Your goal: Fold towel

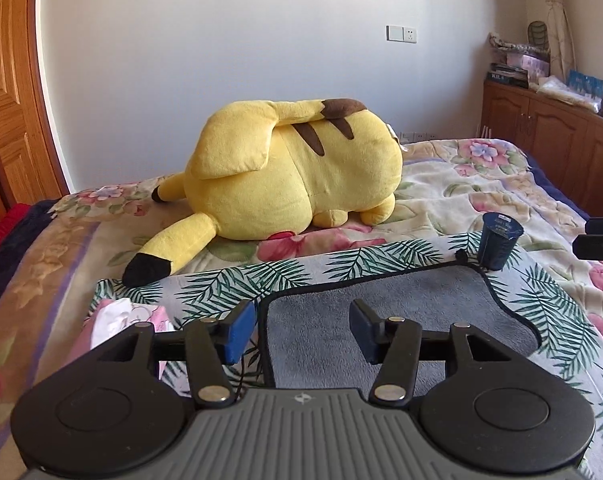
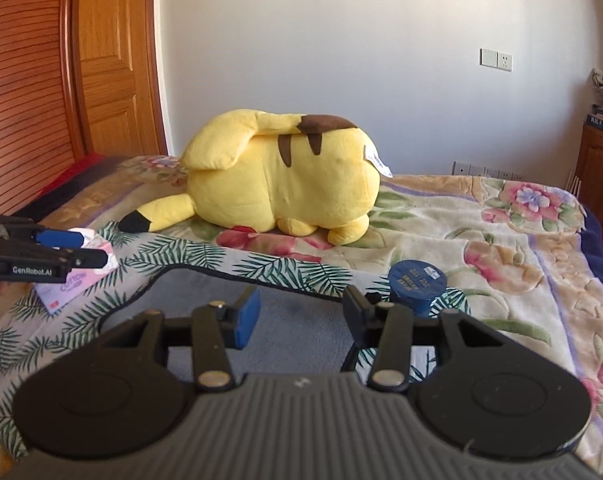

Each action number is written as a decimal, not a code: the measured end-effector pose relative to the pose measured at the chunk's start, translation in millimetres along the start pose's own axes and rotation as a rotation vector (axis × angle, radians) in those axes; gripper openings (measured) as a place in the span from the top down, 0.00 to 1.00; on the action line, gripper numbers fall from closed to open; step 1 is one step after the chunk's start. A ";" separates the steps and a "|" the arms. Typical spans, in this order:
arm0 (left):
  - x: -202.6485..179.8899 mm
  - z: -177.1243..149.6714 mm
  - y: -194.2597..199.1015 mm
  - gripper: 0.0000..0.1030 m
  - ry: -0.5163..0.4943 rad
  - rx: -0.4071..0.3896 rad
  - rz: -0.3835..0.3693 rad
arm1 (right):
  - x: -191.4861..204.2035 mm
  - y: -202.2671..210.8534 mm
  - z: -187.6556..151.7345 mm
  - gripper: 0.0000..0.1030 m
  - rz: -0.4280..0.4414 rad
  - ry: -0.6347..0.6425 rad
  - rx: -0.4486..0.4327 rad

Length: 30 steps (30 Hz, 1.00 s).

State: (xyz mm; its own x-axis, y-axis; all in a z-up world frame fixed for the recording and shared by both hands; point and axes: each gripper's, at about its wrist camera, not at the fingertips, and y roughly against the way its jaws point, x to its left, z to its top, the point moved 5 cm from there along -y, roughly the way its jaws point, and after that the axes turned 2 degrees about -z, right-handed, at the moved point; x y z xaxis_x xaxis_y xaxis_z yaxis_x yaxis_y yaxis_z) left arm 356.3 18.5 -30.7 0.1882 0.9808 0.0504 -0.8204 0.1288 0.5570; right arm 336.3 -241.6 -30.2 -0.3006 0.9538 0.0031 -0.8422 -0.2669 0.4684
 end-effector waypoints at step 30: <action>-44.9 -34.0 151.5 0.28 -0.042 -0.067 -0.060 | 33.4 104.6 -7.7 0.23 -0.056 -0.040 -0.072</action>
State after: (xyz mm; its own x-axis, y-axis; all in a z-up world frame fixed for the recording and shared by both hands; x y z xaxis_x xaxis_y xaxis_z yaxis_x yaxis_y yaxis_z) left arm 205.2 -1.1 23.2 0.2598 0.9642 0.0539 -0.8410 0.1985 0.5034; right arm 234.7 -238.7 12.1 -0.2354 0.9718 0.0145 -0.8878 -0.2211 0.4037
